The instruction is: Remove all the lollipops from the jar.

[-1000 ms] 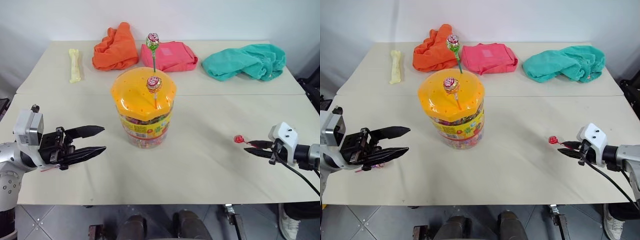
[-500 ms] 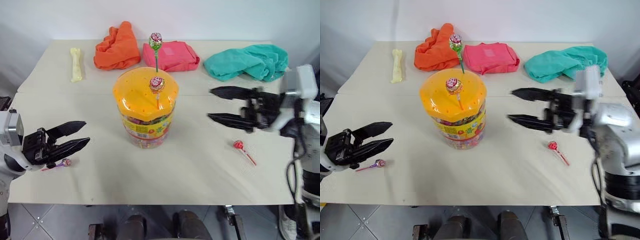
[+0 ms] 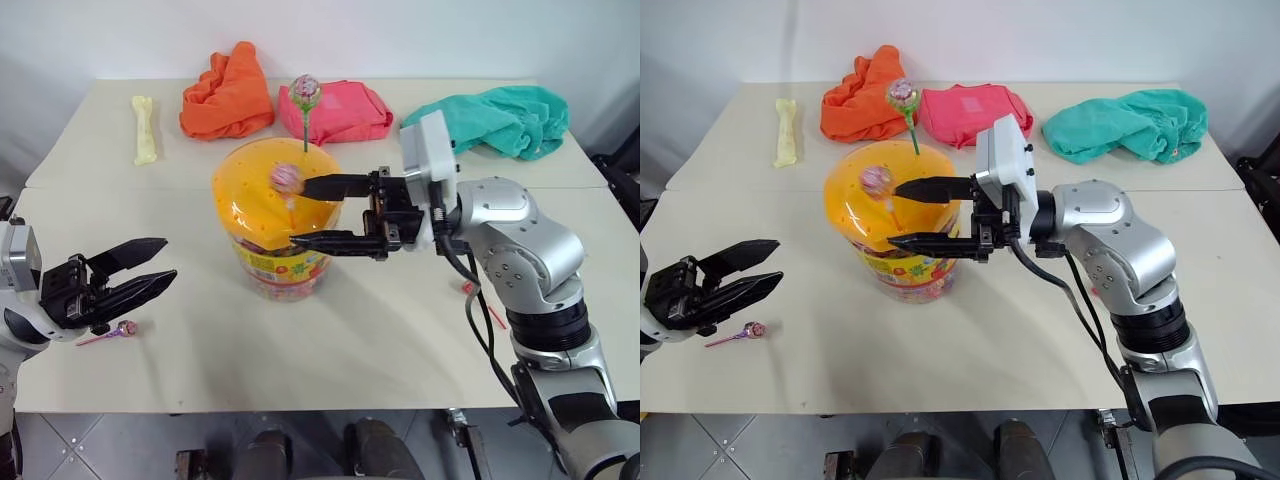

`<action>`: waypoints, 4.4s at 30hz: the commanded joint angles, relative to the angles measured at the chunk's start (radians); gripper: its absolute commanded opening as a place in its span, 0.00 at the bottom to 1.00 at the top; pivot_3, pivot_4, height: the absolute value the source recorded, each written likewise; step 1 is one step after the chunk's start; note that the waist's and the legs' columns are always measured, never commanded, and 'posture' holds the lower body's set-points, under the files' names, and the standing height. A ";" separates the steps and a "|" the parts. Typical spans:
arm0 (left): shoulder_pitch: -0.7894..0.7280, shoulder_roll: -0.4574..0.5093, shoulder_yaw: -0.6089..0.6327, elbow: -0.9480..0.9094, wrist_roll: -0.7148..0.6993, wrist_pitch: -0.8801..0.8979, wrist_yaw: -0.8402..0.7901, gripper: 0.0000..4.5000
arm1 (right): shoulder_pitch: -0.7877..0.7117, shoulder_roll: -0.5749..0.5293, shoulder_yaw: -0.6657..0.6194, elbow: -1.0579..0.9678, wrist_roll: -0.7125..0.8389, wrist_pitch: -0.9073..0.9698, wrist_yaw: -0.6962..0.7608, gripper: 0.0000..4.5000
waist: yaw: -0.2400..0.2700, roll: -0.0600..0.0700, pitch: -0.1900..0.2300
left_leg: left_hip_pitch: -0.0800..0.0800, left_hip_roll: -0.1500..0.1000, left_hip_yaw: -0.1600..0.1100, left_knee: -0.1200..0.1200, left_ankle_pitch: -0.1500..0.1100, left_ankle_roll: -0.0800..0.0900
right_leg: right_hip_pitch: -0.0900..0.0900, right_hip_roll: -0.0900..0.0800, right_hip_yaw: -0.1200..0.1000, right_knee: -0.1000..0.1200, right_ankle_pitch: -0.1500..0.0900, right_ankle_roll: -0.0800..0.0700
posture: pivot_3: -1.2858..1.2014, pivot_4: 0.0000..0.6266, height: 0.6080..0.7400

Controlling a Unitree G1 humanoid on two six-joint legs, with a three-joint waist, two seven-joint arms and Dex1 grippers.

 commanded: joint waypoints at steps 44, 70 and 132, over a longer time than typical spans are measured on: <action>-0.001 0.009 -0.109 -0.137 0.031 -0.069 -0.096 0.64 | 0.549 -0.662 -0.329 0.507 -0.421 -0.218 0.051 0.00 | 0.002 0.001 0.000 | -0.001 0.001 0.018 0.001 0.000 0.006 | -0.004 0.000 0.007 0.007 0.000 0.000 | 0.52 0.24 1.00; -0.057 -0.072 0.047 -0.060 -0.108 -0.044 0.149 0.64 | -0.121 -0.093 -0.210 0.163 0.055 0.148 -0.127 0.73 | 0.004 0.001 -0.001 | -0.003 0.002 0.006 0.010 -0.003 0.001 | -0.009 0.001 0.003 0.012 0.001 -0.001 | 0.52 0.24 1.00; 0.005 0.007 -0.152 -0.044 0.148 -0.129 -0.053 0.64 | 0.835 -0.602 -0.567 0.202 -0.325 -0.117 0.043 0.61 | 0.036 0.004 -0.002 | 0.000 -0.006 0.009 0.007 -0.001 0.008 | 0.008 -0.015 -0.022 -0.005 0.002 0.002 | 0.52 0.24 1.00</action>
